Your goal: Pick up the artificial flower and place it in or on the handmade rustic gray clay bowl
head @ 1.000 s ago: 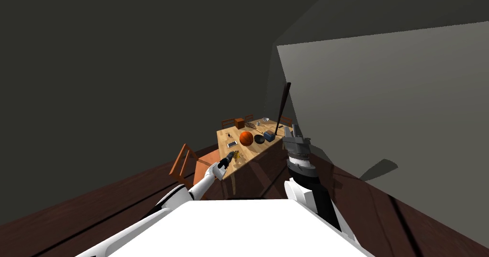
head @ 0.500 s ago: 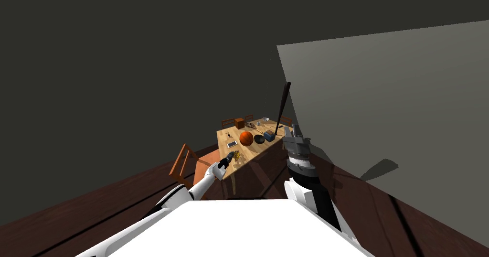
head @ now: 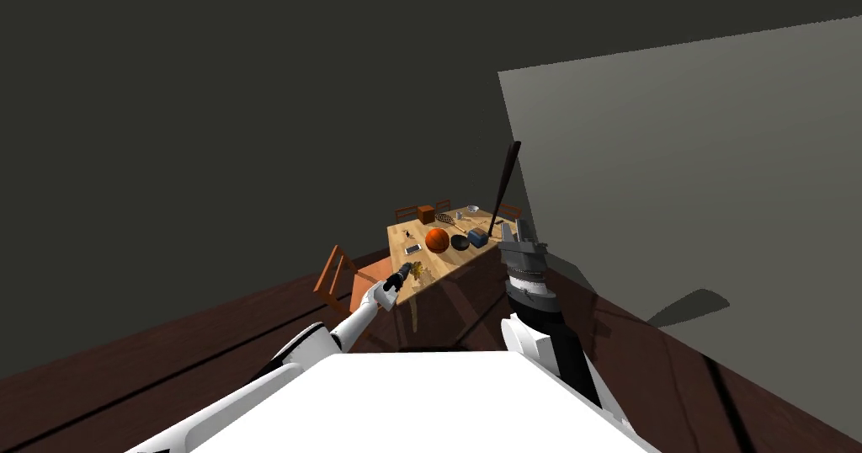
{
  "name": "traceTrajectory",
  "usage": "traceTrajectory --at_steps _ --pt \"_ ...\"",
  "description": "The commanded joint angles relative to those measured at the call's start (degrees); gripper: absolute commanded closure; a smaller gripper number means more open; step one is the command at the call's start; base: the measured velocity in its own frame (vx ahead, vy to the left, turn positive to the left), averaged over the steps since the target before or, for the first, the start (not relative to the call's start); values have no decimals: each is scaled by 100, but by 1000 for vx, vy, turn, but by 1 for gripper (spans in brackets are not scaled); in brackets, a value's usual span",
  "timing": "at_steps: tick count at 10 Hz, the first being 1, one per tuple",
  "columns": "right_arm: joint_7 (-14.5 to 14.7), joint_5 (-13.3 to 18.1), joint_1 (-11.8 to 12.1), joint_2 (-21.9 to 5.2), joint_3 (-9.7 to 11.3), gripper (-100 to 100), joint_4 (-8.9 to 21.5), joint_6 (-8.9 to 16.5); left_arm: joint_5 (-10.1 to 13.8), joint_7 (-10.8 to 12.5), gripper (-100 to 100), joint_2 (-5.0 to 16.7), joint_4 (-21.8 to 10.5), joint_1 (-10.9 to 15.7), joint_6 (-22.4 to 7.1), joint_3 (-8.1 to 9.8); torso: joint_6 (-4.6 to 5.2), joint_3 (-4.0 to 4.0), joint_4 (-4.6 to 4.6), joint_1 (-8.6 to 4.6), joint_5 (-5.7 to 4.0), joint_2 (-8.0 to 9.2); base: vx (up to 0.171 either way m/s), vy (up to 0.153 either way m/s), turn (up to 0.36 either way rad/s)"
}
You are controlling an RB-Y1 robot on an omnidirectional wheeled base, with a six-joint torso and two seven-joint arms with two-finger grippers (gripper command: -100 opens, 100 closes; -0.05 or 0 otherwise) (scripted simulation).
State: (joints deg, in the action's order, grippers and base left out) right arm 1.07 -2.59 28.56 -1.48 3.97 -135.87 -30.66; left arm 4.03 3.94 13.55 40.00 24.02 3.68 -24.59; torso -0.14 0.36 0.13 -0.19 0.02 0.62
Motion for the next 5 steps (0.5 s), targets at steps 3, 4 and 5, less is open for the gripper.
traceTrajectory --at_steps 3,4,5 --pt "0 0 0 1 1 0 0 0 -53 -194 100 246 6 378 -199 259 -1 13 5 -32 -8 20 -194 -158 312" --pt "0 0 0 1 1 0 0 0 -53 -194 100 246 6 378 -199 259 3 9 5 -44 -11 11 -100 -170 85" --pt "0 0 0 1 1 0 0 0 -79 -259 100 313 -11 456 -266 347 18 -2 3 -53 -9 -11 -64 -181 158"
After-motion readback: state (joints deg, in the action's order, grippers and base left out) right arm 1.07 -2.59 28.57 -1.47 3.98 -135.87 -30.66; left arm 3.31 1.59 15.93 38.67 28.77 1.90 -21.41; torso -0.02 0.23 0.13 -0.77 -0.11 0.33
